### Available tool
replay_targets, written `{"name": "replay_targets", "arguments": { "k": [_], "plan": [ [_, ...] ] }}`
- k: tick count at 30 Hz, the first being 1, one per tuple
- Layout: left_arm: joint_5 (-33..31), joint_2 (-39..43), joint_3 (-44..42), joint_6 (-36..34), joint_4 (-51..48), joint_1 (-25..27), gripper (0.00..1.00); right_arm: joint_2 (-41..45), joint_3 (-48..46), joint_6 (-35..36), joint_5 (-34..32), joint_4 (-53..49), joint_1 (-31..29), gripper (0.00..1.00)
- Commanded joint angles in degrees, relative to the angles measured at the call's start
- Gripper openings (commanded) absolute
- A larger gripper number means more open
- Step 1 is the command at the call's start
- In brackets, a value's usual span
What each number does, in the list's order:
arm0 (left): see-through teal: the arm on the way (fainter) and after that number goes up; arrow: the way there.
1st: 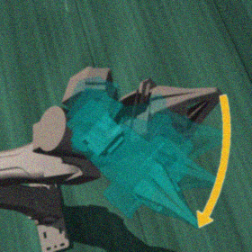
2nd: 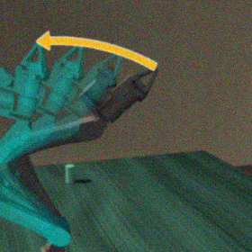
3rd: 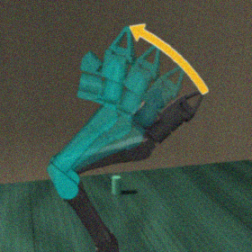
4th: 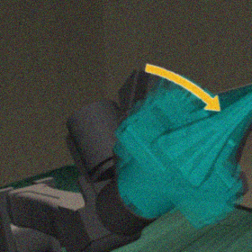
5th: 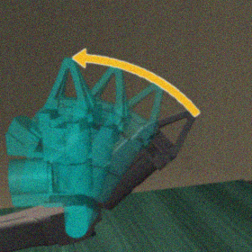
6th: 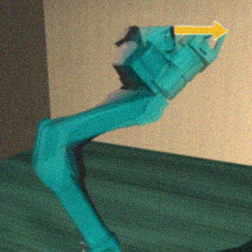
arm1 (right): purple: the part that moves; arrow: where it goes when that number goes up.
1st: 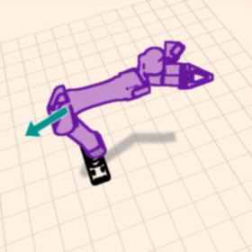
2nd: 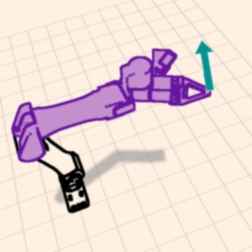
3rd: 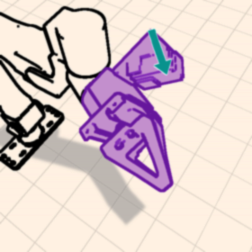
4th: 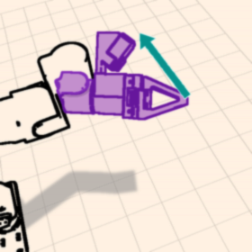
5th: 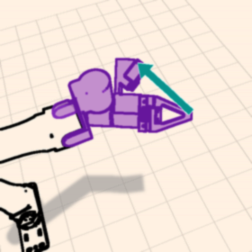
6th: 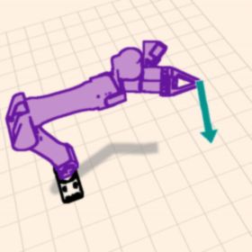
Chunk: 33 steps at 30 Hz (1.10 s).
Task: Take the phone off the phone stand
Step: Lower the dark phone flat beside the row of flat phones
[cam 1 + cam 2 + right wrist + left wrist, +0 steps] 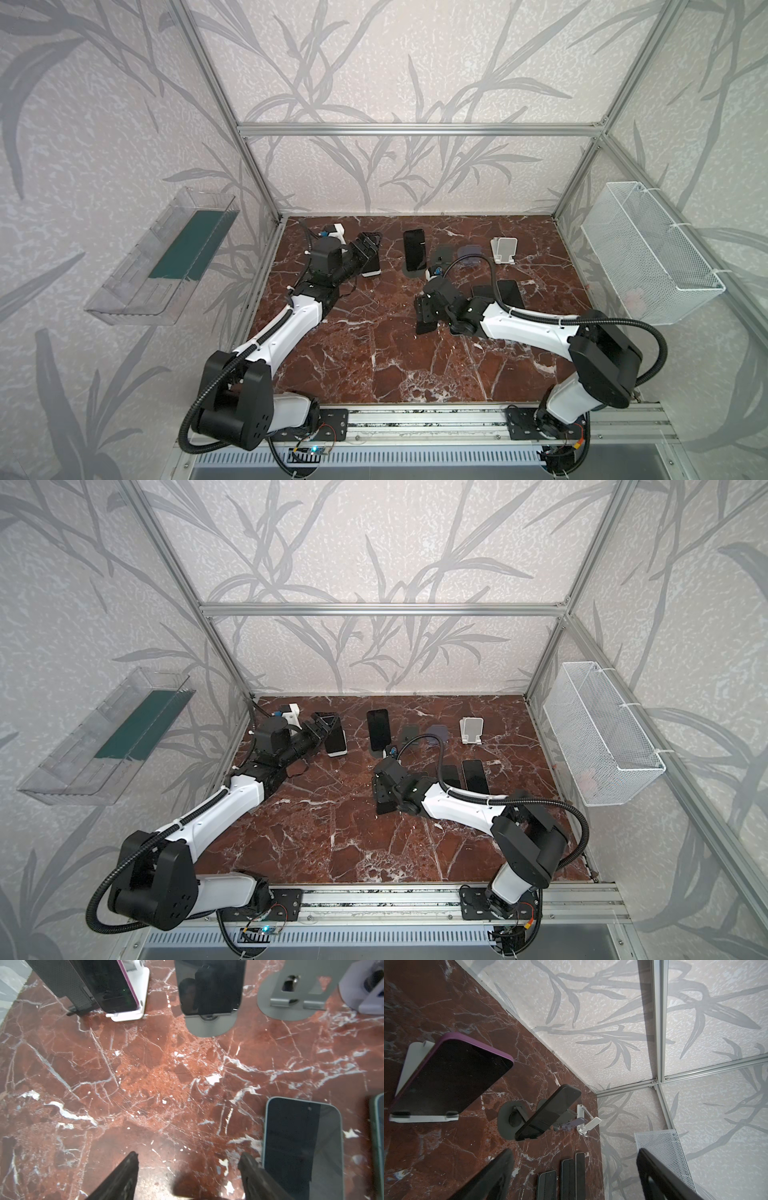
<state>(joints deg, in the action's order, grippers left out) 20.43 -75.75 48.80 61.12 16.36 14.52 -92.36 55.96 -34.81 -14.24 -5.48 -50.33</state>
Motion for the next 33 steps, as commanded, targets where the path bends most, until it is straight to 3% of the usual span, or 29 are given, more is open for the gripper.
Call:
{"name": "replay_targets", "arguments": {
  "k": [1,18,33],
  "plan": [
    [1.28,-0.61,1.72,1.0,0.97,0.16,0.93,0.08,2.48,-0.85,0.37,-1.34,-0.28,0.66],
    [3.04,-1.46,2.15,2.77,1.35,0.42,0.92,-2.07,4.05,-1.35,-0.98,-8.41,-0.46,0.66],
    [2.54,-2.39,2.5,1.63,0.25,0.68,0.91,-10.46,7.92,-0.48,-4.65,-7.67,-0.35,0.67]
  ]
}}
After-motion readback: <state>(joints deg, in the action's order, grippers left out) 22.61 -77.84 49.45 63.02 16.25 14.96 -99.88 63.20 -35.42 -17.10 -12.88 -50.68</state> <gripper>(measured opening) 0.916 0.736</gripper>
